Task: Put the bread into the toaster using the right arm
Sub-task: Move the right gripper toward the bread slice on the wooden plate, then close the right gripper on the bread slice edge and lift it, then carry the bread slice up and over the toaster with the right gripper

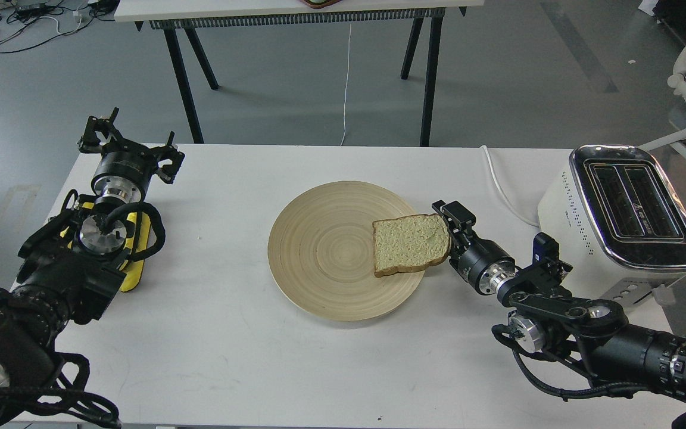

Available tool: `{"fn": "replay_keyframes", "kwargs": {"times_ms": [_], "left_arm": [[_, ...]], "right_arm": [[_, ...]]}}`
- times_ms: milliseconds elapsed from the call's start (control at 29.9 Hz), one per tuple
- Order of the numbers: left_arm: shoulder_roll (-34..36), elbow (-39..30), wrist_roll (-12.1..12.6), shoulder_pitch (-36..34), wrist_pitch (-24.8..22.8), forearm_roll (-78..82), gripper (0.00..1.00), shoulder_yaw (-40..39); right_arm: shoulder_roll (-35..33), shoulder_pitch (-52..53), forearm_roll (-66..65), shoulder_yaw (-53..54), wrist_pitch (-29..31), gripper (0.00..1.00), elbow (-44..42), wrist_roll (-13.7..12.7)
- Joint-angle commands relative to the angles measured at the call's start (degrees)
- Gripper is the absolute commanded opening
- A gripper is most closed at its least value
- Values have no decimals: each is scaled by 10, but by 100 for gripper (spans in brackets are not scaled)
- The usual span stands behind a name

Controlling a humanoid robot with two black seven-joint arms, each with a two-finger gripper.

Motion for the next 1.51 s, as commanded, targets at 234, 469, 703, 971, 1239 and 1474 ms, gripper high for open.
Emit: {"fn": "replay_keyframes", "kwargs": {"times_ms": [234,469,703,971,1239,1474], "left_arm": [[0,0,0,0,0,0,100,-1],[0,0,0,0,0,0,100,0],[0,0,0,0,0,0,100,-1],[0,0,0,0,0,0,100,0],[0,0,0,0,0,0,100,0],[0,0,0,0,0,0,100,0]], "right_arm": [[-1,4,-1,-9,0,33,0,0],[-9,12,-1,-1,0,16,9,0],[-71,66,0,48,-6,0,71,0],[-251,197,-2,105,0,0,128,0],[-429,278,-194,81,26,0,143,0],[-554,282,-271,-5,27,0,229,0]]}}
